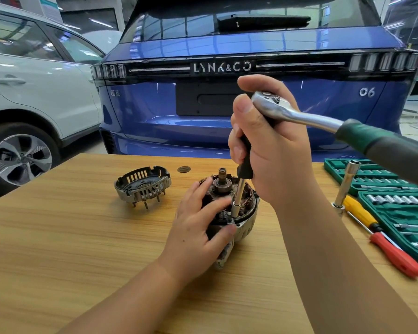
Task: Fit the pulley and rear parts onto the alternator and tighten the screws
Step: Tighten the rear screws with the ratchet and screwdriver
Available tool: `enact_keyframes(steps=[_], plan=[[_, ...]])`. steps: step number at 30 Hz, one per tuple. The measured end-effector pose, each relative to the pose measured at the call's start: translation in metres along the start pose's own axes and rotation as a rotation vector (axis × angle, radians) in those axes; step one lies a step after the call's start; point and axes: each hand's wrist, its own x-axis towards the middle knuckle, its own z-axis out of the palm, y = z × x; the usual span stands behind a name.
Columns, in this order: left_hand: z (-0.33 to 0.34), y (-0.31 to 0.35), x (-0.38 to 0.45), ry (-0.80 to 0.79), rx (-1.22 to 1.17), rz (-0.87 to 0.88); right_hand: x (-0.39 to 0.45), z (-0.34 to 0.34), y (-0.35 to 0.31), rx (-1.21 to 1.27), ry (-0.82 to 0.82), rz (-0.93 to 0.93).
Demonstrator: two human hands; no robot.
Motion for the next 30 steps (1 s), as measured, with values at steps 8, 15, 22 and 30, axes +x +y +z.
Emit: enact_keyframes(steps=[8,15,22,30], plan=[[0.0014,-0.0022,-0.0004,-0.012,-0.027,-0.029,0.0003,0.0024,0.0040,0.036,-0.012,-0.014],[0.0004,-0.0008,-0.0001,-0.018,-0.034,-0.044,0.0014,0.0074,0.0081,0.151,-0.066,0.016],[0.0016,0.0015,-0.0002,0.001,-0.024,-0.048,0.0047,0.0030,0.0066,0.183,-0.045,0.027],[0.0007,0.0015,-0.0003,-0.016,0.000,-0.056,0.0024,0.0062,0.0069,0.209,-0.067,0.015]])
